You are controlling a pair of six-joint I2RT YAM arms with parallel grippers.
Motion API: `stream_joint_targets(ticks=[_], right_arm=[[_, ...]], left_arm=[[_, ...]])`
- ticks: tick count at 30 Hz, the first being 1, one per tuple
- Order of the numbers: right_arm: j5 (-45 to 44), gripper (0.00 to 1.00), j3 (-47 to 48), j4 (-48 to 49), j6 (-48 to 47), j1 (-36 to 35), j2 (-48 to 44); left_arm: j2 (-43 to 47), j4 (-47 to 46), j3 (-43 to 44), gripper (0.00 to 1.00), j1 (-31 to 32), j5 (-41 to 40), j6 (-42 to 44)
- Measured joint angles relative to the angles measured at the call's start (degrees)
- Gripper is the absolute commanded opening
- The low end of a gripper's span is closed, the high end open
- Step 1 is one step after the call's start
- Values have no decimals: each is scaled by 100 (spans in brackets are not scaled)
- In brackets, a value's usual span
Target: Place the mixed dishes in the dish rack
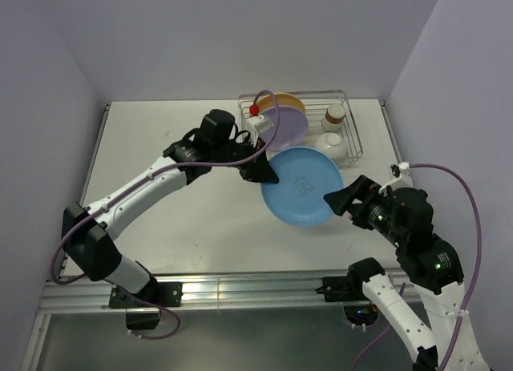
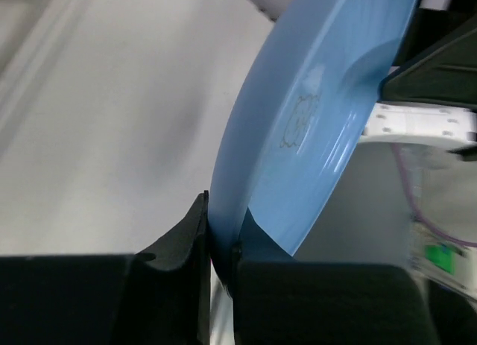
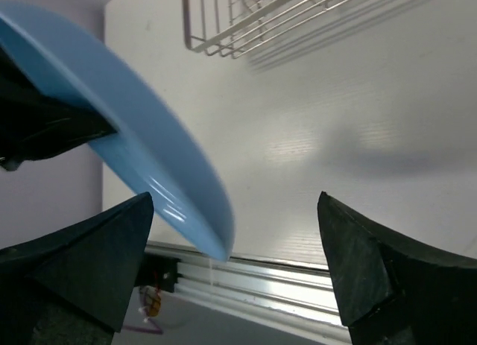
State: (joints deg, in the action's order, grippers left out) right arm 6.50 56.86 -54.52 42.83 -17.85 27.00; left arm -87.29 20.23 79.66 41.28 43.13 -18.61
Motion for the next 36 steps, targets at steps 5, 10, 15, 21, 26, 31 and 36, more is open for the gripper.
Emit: stream_joint_targets(ticks=[5,10,15,21,26,31,36], right_arm=[[-658,100,-70,-238,37,0,-4],[-697,90,-564,-289,111,0,-188],[-542,0,-966,-396,142,0,-487],[-564,0,-986,-573,216,0,-935],[-608,0,-984,-798,210,0,-1027],[-605,0,-984,-868,192,0,-1029],[-605,0,-1008,-872,160,0,-1054]], left_arm=[[516,-138,-85,0,221,-1779,901],[1759,-1740,-997,0,170,-3528,2271],[1952,-3001,-1410,0,155,-3615,3764],[1419,-3510,-1746,0,-223,-3322,4492],[876,-3751,-1777,0,-570,-3257,4500],[444,-3864,-1692,0,-584,-3176,4599],[-72,-3829,-1255,0,-640,-3099,4699]])
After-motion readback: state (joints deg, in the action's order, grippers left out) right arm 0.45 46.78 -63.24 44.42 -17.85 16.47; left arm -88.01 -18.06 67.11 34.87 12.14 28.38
